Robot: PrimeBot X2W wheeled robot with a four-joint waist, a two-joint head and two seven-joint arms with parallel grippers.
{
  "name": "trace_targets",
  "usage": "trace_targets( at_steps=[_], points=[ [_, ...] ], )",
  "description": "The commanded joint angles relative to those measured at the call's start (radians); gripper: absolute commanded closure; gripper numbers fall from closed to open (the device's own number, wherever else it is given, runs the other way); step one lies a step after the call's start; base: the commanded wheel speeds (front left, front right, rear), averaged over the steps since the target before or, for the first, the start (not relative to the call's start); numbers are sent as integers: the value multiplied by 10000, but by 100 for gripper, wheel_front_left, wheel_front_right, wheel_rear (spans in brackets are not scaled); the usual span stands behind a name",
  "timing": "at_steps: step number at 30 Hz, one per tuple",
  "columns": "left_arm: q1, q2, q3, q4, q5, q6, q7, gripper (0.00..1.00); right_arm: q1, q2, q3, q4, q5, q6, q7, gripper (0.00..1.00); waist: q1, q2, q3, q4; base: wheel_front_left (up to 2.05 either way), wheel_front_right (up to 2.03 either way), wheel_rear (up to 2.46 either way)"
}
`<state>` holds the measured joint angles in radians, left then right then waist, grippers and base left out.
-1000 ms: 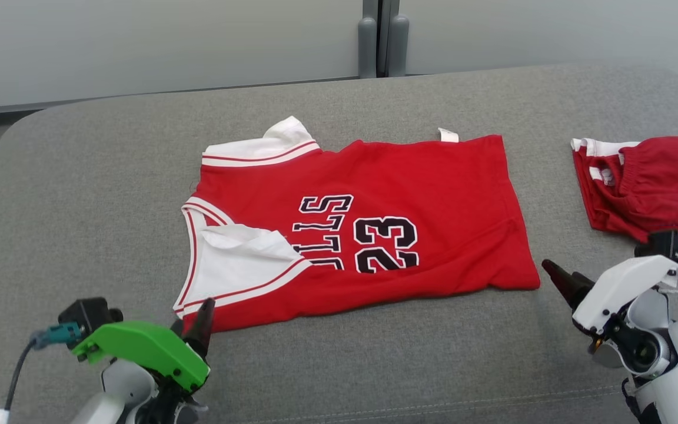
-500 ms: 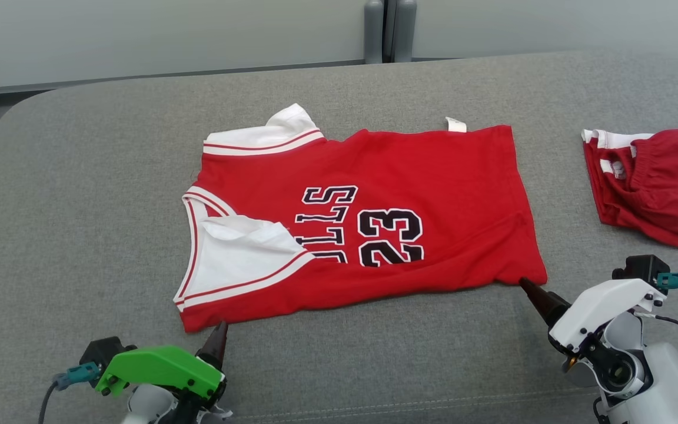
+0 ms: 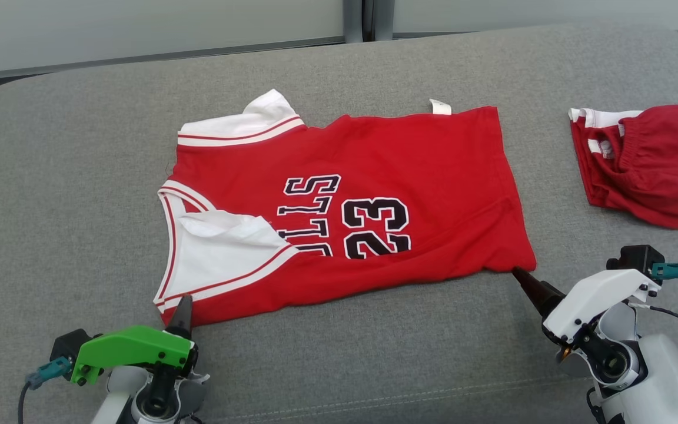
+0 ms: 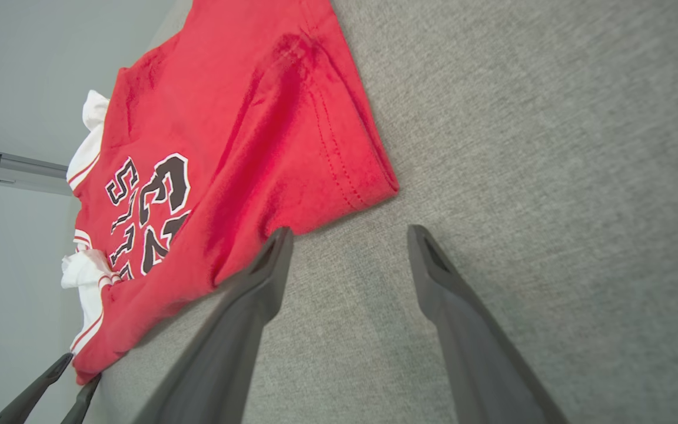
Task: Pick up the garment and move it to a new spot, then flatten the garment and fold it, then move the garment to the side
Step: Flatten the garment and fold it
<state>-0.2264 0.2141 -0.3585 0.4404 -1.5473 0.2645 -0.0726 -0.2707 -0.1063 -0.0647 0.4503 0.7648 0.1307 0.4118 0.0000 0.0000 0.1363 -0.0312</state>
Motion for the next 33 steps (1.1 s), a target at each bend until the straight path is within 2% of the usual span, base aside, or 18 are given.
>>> trace_targets(
  at_steps=[1, 5, 6, 7, 8, 9, 14, 28, 29, 31, 33],
  points=[
    [-173, -30, 48, 193, 9, -106, -60, 0, -65, 32, -15, -32, -4, -1, -3, 0, 0, 0, 84, -59, 0, 0, 0],
    [-451, -112, 62, 605, 146, -378, -181, 0, -143, 86, 0, -36, 5, -1, -8, 0, 0, 0, 185, -90, 0, 0, 0],
    [-514, -138, 62, 681, 191, -452, -253, 36, -168, 97, 2, -25, 2, -1, -25, 0, 0, 0, 206, -91, 0, 0, 0],
    [-580, -138, 30, 733, 274, -526, -303, 62, -193, 114, 12, -8, -7, -1, -41, 0, 0, 0, 227, -94, 0, 0, 0],
    [-642, -119, -39, 761, 339, -598, -329, 77, -217, 133, 23, 10, -26, -1, -65, 0, 0, 0, 247, -95, 0, 0, 0],
    [-698, -112, -126, 748, 408, -669, -351, 100, -237, 149, 42, 24, -47, -1, -88, 0, 0, 0, 259, -90, 0, 0, 0],
    [-809, 62, -529, 473, 946, -833, -387, 100, -345, 230, 37, 145, 21, -1, -179, 0, 0, 0, 318, 12, 0, 0, 0],
    [-736, 263, -604, -414, 1145, -493, -338, 100, -1283, 455, -511, 1694, -65, -5, -896, 0, 0, 0, 629, 313, 0, 0, 0],
    [-740, 260, -619, -455, 1155, -468, -314, 100, -1354, 462, -484, 1829, -77, -8, -931, 8, 0, 0, 643, 333, 0, 0, 0],
    [-753, 265, -651, -524, 1172, -453, -306, 100, -1455, 475, -400, 2007, -81, -8, -953, 54, 0, 0, 659, 369, 0, 0, 0],
    [-758, 279, -672, -573, 1205, -432, -311, 100, -1513, 466, -304, 2134, -42, -10, -970, 72, 0, 0, 657, 385, 0, 0, 0]
  ],
)
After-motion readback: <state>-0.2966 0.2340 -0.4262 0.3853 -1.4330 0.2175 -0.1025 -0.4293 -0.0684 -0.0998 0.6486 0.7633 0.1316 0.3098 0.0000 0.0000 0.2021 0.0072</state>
